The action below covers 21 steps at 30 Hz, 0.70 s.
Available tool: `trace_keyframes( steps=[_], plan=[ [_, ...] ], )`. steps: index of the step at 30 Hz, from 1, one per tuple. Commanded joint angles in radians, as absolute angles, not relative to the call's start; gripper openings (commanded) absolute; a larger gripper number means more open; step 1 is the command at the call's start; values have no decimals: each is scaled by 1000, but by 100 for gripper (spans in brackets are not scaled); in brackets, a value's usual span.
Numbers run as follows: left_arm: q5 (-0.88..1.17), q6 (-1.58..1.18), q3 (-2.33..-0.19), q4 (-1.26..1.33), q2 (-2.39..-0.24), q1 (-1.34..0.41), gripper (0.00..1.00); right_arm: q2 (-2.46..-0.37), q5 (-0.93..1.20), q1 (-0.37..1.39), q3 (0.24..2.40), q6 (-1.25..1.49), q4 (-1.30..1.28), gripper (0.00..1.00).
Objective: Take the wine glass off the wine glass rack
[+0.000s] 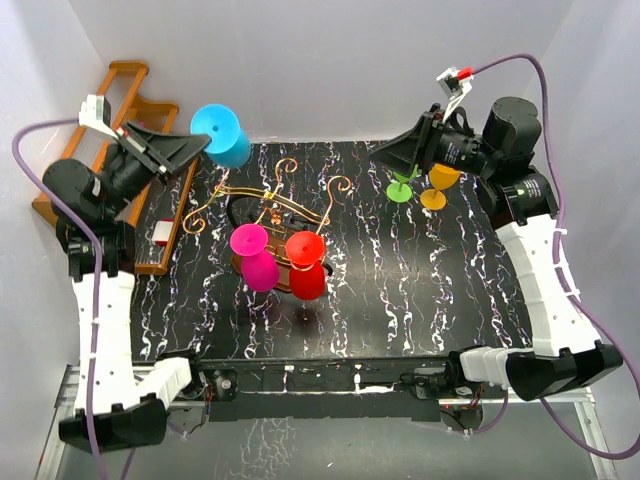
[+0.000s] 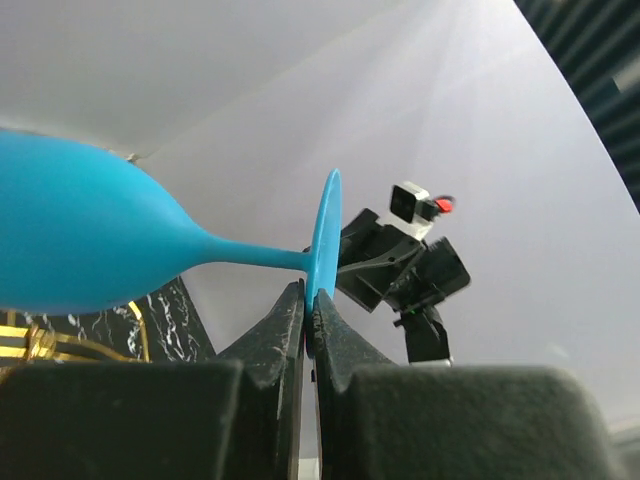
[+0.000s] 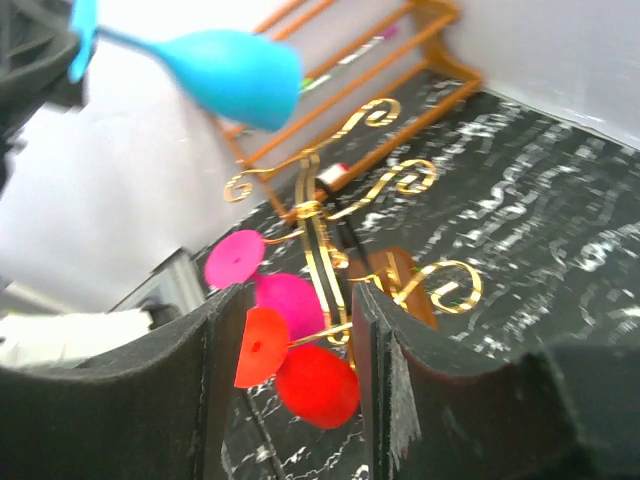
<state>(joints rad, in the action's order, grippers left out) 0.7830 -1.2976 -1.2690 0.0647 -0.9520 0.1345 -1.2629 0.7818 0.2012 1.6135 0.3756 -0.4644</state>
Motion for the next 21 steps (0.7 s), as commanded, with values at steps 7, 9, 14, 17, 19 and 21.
trace_keyframes(
  steps=[7,9,14,17,19,21],
  plan=[
    [1022,-1102,-1626,168,-1316,-81,0,-1242,1291,218,1463,750,122,55],
    [1039,-991,-1699,44,-1399,-164,0,-1246,1303,225,1460,762,127,55],
    [1026,-815,-1790,-129,-1486,-265,0,-1258,1278,238,1497,645,-38,55],
    [1014,-724,-1872,-243,-1545,-329,0,-1269,1265,251,1514,608,-90,54],
    [979,-641,-1950,-350,-1583,-379,0,-1284,1242,264,1534,567,-157,54],
    [955,-603,-1989,-401,-1604,-414,0,-1306,1175,273,1580,479,-291,53]
  ],
)
